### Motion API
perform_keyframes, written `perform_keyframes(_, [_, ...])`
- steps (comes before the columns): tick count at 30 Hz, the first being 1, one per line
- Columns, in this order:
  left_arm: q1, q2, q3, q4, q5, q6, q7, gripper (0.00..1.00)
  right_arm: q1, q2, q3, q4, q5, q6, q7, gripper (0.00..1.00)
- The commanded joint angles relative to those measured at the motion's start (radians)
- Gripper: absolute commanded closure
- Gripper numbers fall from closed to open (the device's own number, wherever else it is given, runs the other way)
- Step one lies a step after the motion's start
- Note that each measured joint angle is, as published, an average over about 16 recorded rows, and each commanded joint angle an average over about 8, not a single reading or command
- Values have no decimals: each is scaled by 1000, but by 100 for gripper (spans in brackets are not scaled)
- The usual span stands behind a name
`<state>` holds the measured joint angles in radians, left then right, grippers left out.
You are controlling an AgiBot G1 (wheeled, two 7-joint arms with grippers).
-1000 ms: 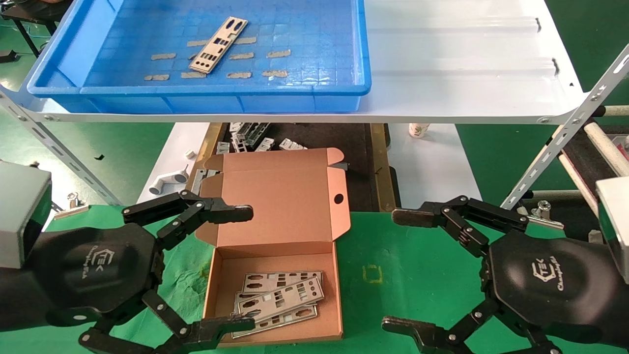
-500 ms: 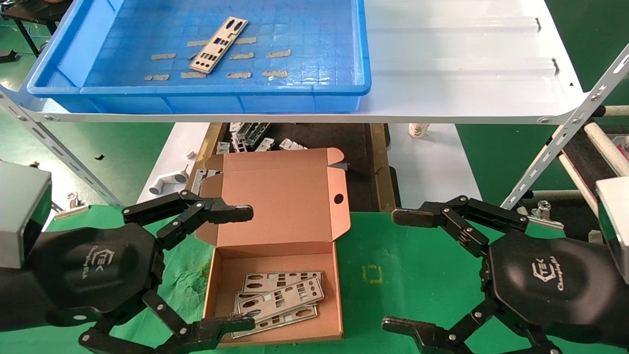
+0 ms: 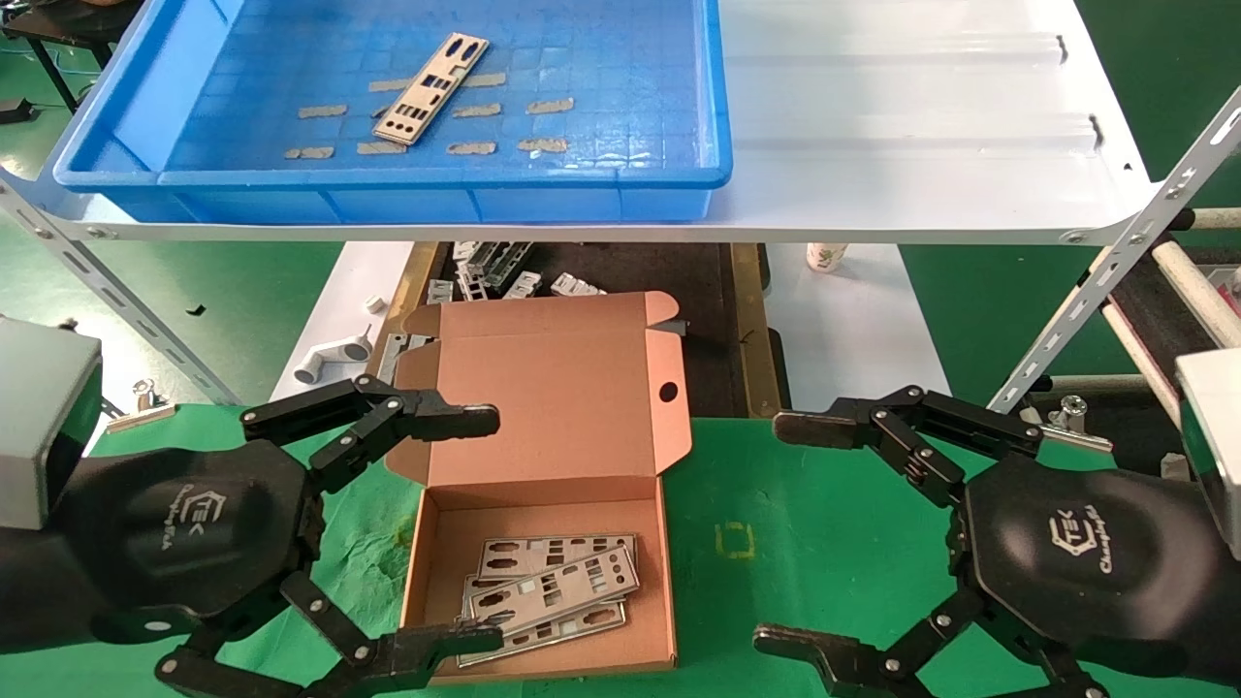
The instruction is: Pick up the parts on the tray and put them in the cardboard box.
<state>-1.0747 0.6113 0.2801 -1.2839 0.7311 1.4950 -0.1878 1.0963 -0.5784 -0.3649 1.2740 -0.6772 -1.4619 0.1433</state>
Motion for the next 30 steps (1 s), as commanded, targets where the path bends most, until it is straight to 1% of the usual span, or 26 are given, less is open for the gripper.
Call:
perform_keyframes(1, [0,0,0,0,0,0,0,0,0,0,0,0,0,0,0,0])
perform_keyframes(30, [0,0,0,0,0,0,0,0,0,0,0,0,0,0,0,0])
